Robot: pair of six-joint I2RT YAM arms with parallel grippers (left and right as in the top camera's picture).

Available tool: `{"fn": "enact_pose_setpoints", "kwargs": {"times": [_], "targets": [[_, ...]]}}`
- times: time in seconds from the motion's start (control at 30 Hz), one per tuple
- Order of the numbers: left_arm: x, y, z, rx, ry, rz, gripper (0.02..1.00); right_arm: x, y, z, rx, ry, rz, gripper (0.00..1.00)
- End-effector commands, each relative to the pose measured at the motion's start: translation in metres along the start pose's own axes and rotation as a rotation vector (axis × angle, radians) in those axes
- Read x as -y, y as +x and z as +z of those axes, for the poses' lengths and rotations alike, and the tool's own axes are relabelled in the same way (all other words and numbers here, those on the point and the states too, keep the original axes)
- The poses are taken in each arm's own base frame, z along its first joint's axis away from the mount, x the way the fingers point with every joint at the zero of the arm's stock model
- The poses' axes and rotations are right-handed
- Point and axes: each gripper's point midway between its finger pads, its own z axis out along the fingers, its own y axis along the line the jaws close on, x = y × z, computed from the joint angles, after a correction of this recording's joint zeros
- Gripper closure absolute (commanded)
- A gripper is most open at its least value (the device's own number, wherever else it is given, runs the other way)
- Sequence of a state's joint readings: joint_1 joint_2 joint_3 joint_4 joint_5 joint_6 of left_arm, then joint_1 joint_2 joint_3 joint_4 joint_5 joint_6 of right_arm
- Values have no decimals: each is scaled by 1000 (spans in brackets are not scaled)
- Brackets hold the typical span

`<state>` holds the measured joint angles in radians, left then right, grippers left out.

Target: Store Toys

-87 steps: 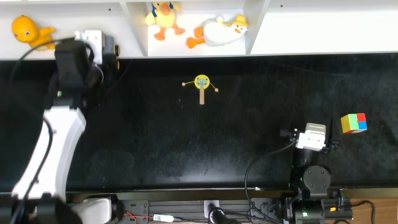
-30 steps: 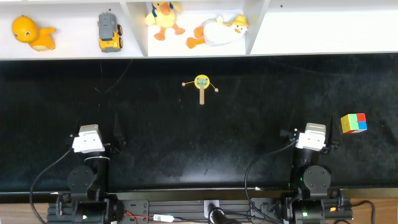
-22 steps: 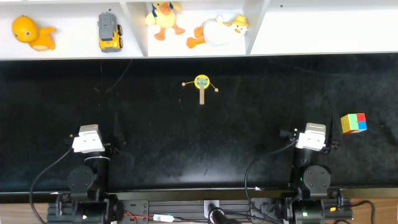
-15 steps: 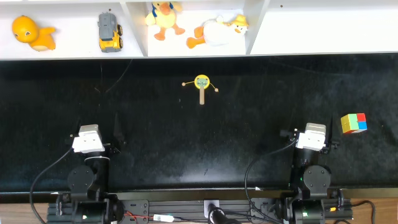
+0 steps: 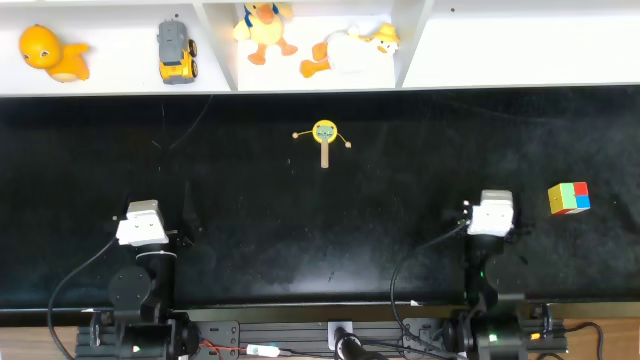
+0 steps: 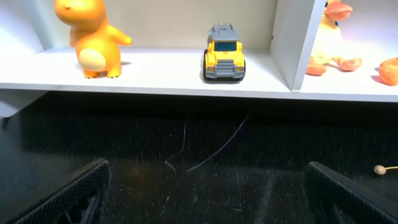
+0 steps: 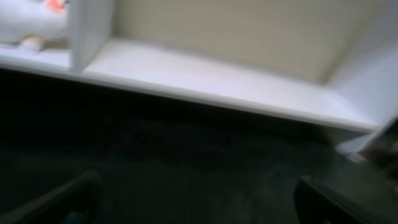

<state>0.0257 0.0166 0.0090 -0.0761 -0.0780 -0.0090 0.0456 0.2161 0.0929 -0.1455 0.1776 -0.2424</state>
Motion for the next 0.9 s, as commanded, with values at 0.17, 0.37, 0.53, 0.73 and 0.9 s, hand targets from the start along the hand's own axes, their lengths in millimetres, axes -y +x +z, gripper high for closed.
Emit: {"fn": "enact_pose_setpoints", "kwargs": {"times": [0.17,0.37,0.53,0.73,0.9], "targets": [[5,-2,-1,8,25,-15,20,-52,-34,22,-349,-212,398,5],[5,-2,-1,8,25,-15,20,-107,-36,30,-674,-301,385,5],[5,-2,-1,8,25,-15,20,-159,-26,46,-848,-339,334,3],[5,-2,-1,8,25,-15,20,-220,-8,70,-960,-368,274,3],[5,-2,-1,8,25,-15,20,-257,8,87,-1012,-380,236,3]]}}
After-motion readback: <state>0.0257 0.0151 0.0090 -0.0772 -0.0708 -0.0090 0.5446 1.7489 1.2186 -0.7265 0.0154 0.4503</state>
